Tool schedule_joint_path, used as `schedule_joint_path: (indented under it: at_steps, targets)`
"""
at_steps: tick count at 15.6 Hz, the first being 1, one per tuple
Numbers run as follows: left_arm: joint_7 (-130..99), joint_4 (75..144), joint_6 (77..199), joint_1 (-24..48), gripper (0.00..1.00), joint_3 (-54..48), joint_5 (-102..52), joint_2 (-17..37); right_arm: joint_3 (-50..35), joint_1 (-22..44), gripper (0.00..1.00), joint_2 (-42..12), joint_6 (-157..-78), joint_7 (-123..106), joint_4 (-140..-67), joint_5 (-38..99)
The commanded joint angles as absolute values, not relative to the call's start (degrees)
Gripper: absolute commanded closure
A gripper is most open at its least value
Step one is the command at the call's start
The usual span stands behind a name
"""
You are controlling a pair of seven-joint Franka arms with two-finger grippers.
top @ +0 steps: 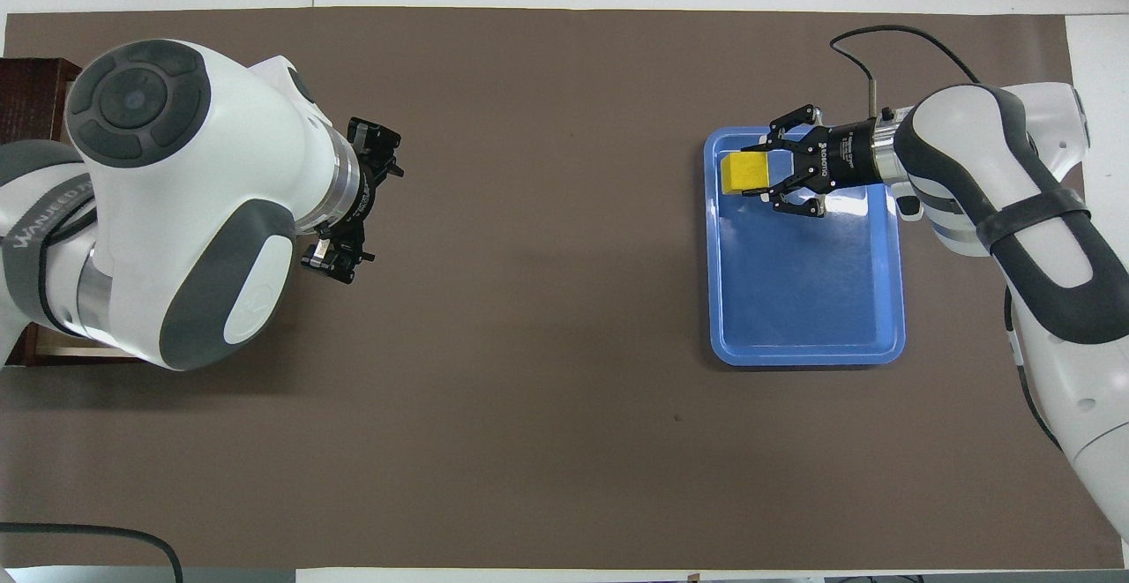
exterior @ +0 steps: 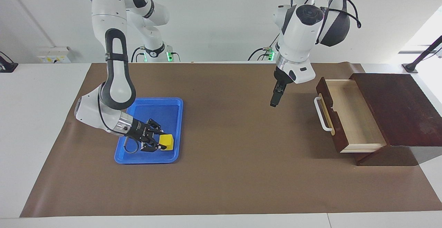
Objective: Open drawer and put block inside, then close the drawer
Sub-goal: 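Lift the block with the right gripper toward the approaching left gripper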
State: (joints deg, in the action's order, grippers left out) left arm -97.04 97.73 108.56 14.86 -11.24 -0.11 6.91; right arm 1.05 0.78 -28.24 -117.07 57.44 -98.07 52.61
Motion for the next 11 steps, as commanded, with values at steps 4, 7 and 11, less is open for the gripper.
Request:
schedule_joint_path:
  at_steps: [4,7,11]
  targets:
    - [-109.0,87.0,104.9,18.9,0.00,-10.2,-1.3,15.9,0.7,6.7,1.00,-28.4,-113.8,70.7,-88.3,49.7]
    - [-108.9,79.1,101.7,21.6,0.00,-10.3,-1.0,20.3,0.6,11.2,1.00,-27.8,-114.5,72.6,-87.6,50.2]
    - [-118.3,86.1,111.0,24.6,0.00,-10.5,-1.8,18.8,0.6,16.3,1.00,-27.8,-116.3,75.6,-87.6,50.4]
